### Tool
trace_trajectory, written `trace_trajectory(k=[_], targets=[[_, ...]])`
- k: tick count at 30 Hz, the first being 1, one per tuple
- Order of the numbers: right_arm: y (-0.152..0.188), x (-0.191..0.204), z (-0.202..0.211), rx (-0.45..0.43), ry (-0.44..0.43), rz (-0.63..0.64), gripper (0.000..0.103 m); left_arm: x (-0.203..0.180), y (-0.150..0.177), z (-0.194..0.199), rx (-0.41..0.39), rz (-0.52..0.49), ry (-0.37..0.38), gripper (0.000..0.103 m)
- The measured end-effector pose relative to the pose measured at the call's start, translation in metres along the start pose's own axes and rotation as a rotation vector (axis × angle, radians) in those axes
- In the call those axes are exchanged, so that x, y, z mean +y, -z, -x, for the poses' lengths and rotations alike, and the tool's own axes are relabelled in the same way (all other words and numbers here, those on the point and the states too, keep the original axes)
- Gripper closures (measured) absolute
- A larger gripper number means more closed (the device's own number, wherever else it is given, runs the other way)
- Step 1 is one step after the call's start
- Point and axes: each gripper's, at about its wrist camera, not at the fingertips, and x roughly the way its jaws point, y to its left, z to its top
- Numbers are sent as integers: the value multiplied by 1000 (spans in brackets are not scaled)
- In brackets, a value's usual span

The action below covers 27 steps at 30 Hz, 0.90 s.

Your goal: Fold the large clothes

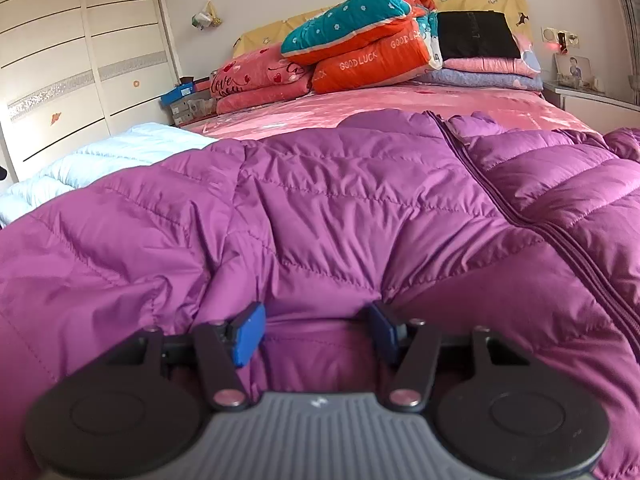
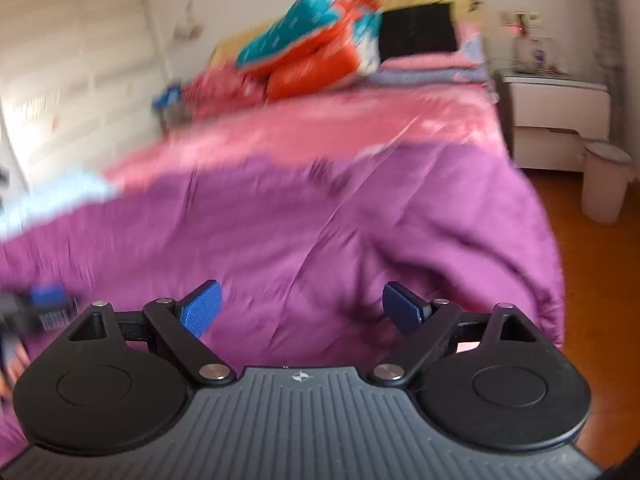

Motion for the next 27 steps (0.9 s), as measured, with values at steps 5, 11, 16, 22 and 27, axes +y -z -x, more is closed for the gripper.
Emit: trace_trajectory(k=[5,11,16,22,27], targets=[[-15,-71,37,-110,67,-259,0,-3,-1,0,1,-16,-12,44],[14,-205,54,-127,92,-871,0,-6,-1,0,1,-34,-25,44],[79,-274,42,-111,95,-1318,0,-7,-1,-1,1,-44,-32,44],[152,-287,11,-109,105,-1640,0,-8,-1,-1,2,-51,-37,43],[185,-285,-27,-132,52,-1772,0,-8,-1,-1,2,-51,-37,43]])
